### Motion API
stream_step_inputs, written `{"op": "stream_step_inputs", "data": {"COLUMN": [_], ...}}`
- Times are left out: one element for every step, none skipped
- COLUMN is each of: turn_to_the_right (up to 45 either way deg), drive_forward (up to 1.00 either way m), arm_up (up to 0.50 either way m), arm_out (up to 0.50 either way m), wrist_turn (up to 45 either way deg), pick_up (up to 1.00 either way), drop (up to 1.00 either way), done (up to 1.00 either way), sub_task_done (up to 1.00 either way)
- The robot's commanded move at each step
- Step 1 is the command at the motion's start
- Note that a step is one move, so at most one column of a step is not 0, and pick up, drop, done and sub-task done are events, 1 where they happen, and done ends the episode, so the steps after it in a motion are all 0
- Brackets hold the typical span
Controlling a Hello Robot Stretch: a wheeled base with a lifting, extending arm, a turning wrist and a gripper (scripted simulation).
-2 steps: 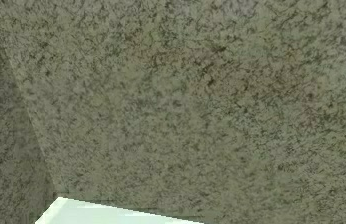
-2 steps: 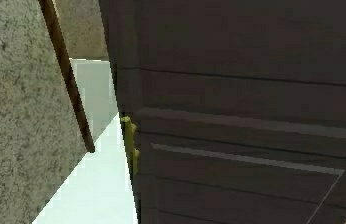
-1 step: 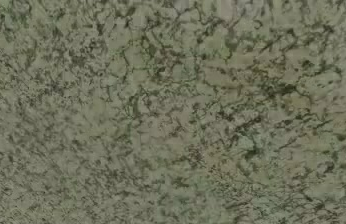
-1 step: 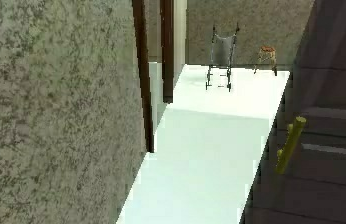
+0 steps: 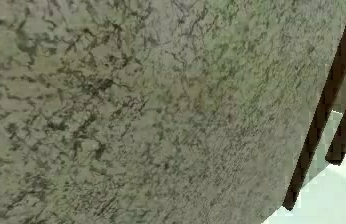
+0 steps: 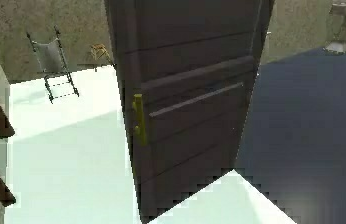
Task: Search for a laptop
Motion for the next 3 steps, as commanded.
{"op": "stream_step_inputs", "data": {"turn_to_the_right": [45.0,6.0,0.0], "drive_forward": [0.00,0.00,0.55], "arm_up": [0.00,0.00,0.00], "arm_out": [0.00,0.00,0.00], "wrist_turn": [0.0,0.0,0.0], "pick_up": [0.00,0.00,0.00], "drop": [0.00,0.00,0.00], "done": [0.00,0.00,0.00], "sub_task_done": [0.00,0.00,0.00]}}
